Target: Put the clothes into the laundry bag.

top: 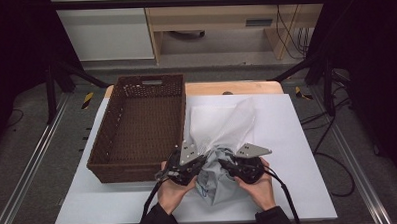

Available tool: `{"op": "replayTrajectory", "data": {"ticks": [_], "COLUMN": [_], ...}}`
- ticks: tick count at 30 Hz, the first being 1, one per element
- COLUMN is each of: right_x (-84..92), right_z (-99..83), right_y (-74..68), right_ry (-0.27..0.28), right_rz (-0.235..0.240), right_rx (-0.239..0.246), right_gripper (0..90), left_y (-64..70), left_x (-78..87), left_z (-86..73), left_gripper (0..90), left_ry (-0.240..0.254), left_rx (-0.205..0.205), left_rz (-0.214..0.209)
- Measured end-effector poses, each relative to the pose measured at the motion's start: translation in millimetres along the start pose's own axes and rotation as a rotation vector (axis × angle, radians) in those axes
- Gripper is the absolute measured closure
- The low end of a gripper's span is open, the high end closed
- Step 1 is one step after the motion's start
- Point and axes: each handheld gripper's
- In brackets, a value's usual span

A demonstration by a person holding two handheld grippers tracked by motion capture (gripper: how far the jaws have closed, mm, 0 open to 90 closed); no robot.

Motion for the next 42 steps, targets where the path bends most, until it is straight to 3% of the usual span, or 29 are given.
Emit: {"op": "replayTrajectory", "data": {"ticks": [4,7,11,12,16,18,22,24,26,31,34,37,40,42], "right_x": [14.0,9.0,-8.5,-14.1,-23.1,-23.2,-29.5,-33.8,-33.6,-2.5,17.3,11.4,-4.2,-19.1], "right_z": [3.3,3.0,4.8,5.3,4.7,4.1,3.2,3.2,2.2,6.2,8.5,4.1,-2.6,-7.8], "right_y": [-13.7,-22.1,-18.5,-15.4,-14.9,-19.5,-10.7,-11.9,-13.1,-9.6,-0.2,11.9,19.2,23.0], "right_ry": [0.027,0.005,-0.039,-0.051,-0.070,-0.077,-0.062,-0.060,-0.047,0.024,0.059,0.015,-0.031,-0.066], "right_rz": [0.083,0.111,0.059,0.041,0.042,0.004,-0.105,-0.132,-0.118,-0.054,-0.075,-0.126,-0.110,-0.049], "right_rx": [0.037,0.065,0.036,0.023,0.019,0.044,-0.062,-0.058,-0.017,-0.016,-0.021,-0.035,-0.057,-0.099], "right_gripper": [78.6,78.8,78.8,78.8,79.0,79.4,79.4,78.9,75.5,60.9,46.6,31.4,32.6,51.0], "left_y": [-0.5,5.8,13.7,16.2,14.8,12.0,13.2,12.7,11.7,9.9,10.3,11.8,11.4,9.9], "left_x": [3.4,4.6,5.4,5.1,4.2,7.2,5.7,2.0,-1.2,-4.0,-4.6,-5.0,-5.1,-5.3], "left_z": [7.2,14.6,18.9,18.8,16.8,15.6,9.2,3.0,-3.0,-10.8,-11.3,-11.8,-11.9,-12.1], "left_gripper": [88.9,88.9,88.9,88.9,88.9,88.9,88.8,88.8,88.8,88.8,88.7,88.7,88.7,88.7], "left_ry": [0.019,0.026,0.030,0.039,0.038,0.038,-0.001,-0.024,-0.041,-0.051,-0.050,-0.049,-0.049,-0.051], "left_rx": [0.014,-0.011,-0.046,-0.057,-0.060,-0.047,-0.051,-0.051,-0.051,-0.046,-0.053,-0.066,-0.065,-0.061], "left_rz": [-0.002,-0.013,-0.027,-0.049,-0.040,-0.042,-0.037,-0.026,-0.024,-0.011,-0.007,0.002,0.000,0.004]}}
Point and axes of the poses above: each handheld gripper's, and its own axes: x roughly backward along the jaws, z roughly out of its top, y roughly to its right, and after that the axes turned 7 degrees about y, right-handed
